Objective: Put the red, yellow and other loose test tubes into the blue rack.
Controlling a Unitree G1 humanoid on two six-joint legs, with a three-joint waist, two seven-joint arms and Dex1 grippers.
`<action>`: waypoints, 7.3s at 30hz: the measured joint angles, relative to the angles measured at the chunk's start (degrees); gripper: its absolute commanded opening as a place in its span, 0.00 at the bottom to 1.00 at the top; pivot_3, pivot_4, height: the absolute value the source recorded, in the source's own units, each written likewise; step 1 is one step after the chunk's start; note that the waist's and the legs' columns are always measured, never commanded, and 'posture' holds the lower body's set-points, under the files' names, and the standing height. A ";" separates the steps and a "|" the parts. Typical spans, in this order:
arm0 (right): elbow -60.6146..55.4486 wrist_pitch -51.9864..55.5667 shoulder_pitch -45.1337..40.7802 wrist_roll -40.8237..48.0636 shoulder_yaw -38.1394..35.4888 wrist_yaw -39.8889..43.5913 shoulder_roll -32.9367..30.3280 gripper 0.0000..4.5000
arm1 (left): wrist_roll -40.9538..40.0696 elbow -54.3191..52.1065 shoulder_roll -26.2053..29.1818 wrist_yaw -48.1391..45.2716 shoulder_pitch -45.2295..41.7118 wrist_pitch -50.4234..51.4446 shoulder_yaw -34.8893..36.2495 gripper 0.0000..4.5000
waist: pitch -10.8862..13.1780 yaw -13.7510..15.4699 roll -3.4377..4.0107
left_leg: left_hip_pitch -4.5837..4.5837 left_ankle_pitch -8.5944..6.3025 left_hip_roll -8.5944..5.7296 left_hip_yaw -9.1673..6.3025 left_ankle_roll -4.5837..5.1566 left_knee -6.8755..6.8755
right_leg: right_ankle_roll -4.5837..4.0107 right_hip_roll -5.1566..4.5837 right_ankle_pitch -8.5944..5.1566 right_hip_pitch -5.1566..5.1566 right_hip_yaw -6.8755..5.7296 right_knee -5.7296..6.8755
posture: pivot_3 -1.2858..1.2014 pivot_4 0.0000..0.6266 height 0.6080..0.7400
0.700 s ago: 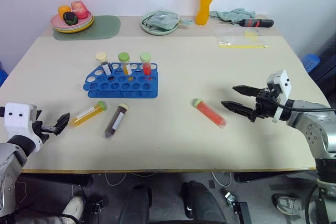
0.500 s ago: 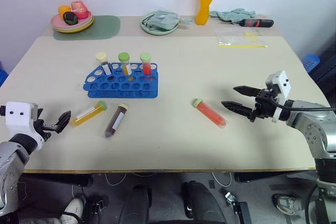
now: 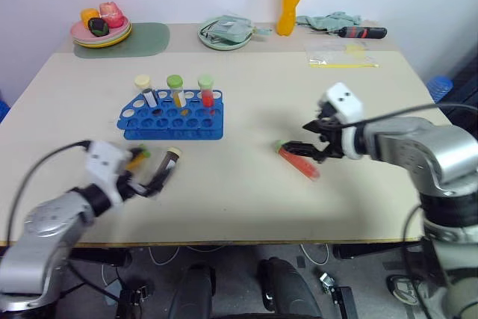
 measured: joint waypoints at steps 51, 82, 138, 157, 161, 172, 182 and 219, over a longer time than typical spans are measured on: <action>26.51 -66.07 -5.07 -5.21 9.90 -13.45 40.09 0.17 | 4.42 4.68 -6.76 6.39 1.82 -6.32 -1.13 1.00 | 0.02 -1.32 0.03 | -0.06 -0.12 0.02 0.01 0.22 0.03 | 0.17 0.03 0.08 -0.11 -0.03 0.17 | 0.52 0.24 1.00; 59.27 -94.57 -5.27 -20.87 7.01 -15.61 45.28 0.17 | 0.72 2.25 -6.75 7.04 2.96 -5.79 3.48 1.00 | 0.01 -1.52 0.02 | -0.02 -0.11 0.01 -0.01 0.19 0.00 | 0.16 0.01 0.08 -0.11 -0.03 0.21 | 0.52 0.24 1.00; 6.11 -68.53 15.60 -14.35 10.35 19.64 13.66 0.98 | 23.84 53.66 26.42 -37.40 -54.64 12.71 -42.27 1.00 | 0.16 -1.52 0.13 | -0.28 -0.10 0.01 0.01 0.21 0.07 | 0.17 0.17 0.00 -0.39 -0.02 0.35 | 0.52 0.24 1.00; 3.15 -66.89 17.99 -14.97 10.34 19.04 12.99 1.00 | 19.29 47.63 33.86 -44.10 -40.46 -0.05 -18.16 0.17 | 0.15 -2.00 0.10 | -0.78 -0.08 0.00 -0.04 0.18 0.29 | 0.15 0.04 -0.02 -1.02 -0.03 0.78 | 0.52 0.24 1.00; 3.35 -66.88 18.18 -14.77 10.36 19.07 13.55 1.00 | 9.67 34.57 19.88 -28.77 -33.82 -3.46 6.92 0.17 | 0.11 -0.61 0.03 | -0.88 -0.08 -0.01 -0.15 0.18 0.56 | 0.18 -0.03 0.00 -0.92 -0.15 0.75 | 0.52 0.24 1.00; 7.05 -66.89 18.03 -14.74 10.39 18.77 15.64 1.00 | 17.99 8.95 -18.74 18.47 -27.41 -4.99 1.38 0.17 | 0.00 -0.13 -0.10 | -0.86 -0.09 -0.06 -0.10 0.18 0.95 | 0.29 0.00 0.10 -0.83 -0.04 0.90 | 0.52 0.24 1.00; 7.16 -66.88 17.77 -14.98 10.36 17.30 16.44 1.00 | 27.39 18.31 -24.82 30.82 -25.96 -17.24 -5.43 0.17 | 0.00 0.23 -0.09 | -0.84 -0.08 -0.06 -0.09 0.17 0.96 | 0.26 0.04 0.11 -0.80 -0.05 0.89 | 0.52 0.24 1.00; 6.87 -66.12 17.98 -14.78 10.35 14.78 17.32 1.00 | 26.71 27.79 -25.96 31.76 -28.99 -18.62 -8.15 0.17 | -0.02 0.16 -0.07 | -0.83 -0.08 -0.07 -0.10 0.17 0.96 | 0.27 0.04 0.11 -0.79 -0.06 0.90 | 0.52 0.24 1.00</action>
